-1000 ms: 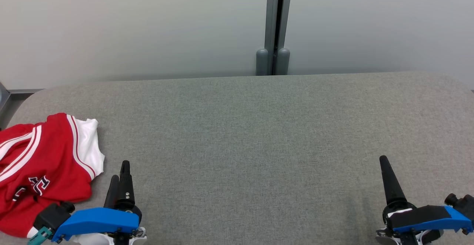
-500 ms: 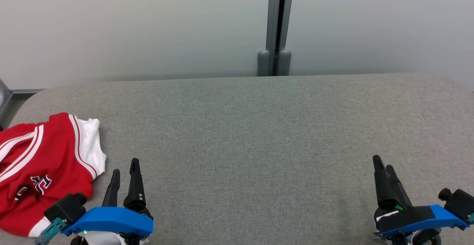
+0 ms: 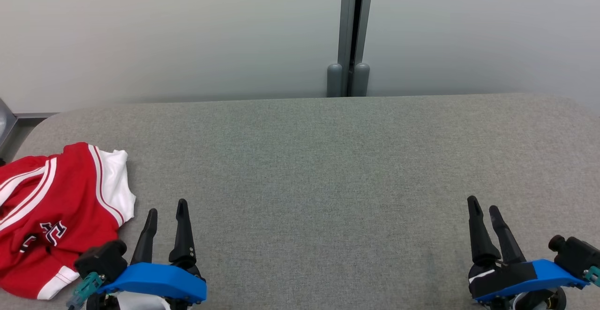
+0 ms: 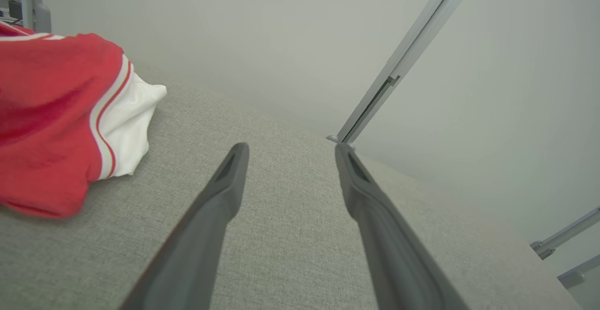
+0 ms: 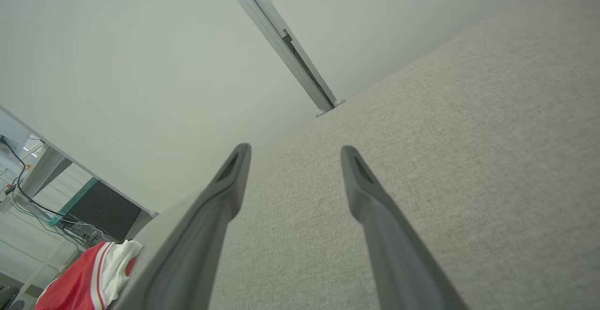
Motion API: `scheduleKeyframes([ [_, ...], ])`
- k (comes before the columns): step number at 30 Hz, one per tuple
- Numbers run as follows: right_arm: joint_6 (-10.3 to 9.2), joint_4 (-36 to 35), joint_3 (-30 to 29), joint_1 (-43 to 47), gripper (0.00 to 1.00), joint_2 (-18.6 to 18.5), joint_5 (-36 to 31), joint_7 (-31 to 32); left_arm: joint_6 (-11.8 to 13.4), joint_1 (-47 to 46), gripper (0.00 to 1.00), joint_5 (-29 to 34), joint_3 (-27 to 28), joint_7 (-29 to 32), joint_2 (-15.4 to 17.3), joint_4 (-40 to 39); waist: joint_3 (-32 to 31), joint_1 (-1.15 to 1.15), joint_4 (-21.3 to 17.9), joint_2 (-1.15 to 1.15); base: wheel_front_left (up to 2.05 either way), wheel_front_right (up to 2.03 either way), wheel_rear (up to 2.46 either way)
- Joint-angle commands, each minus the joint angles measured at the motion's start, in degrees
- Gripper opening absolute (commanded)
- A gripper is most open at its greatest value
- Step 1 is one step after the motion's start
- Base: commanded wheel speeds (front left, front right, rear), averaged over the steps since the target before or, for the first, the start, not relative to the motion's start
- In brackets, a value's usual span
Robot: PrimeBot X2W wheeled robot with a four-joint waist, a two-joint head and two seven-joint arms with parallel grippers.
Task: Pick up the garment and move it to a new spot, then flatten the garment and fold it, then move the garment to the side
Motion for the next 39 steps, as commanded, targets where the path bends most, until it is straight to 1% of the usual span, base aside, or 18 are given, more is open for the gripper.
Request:
scheduleKeyframes([
  [1, 0.09, -0.7, 0.2, 0.1, 1.0, -0.4, -2.0, -0.7, 0.2, -0.7, 1.0, 2.1, -0.4, -0.6, 0.6, -0.7, 0.0, 0.0, 0.0, 0.0, 0.0, 0.0, 0.0],
  [15, 0.11, 0.2, 0.8, 0.8, 1.0, -0.5, -9.4, -2.7, 1.0, 0.1, 1.0, 9.8, -2.0, -2.7, 0.9, 0.5, -0.6, 0.0, 0.4, 0.0, 0.0, 0.0, 0.0],
  [23, 0.12, 1.0, 0.8, 0.9, 1.0, -0.5, -12.6, -3.7, 1.3, 0.1, 1.0, 12.6, -2.7, -3.7, 0.9, 2.1, -1.0, 0.0, 0.7, 0.0, 0.0, 0.0, 0.0],
  [39, 0.13, 2.2, 0.6, 0.7, 1.0, -0.6, -21.2, -5.5, 2.1, -0.2, 1.0, 18.3, -3.6, -5.6, 1.1, 4.4, -0.7, 0.0, 0.7, 0.0, 0.0, 0.0, 0.0],
])
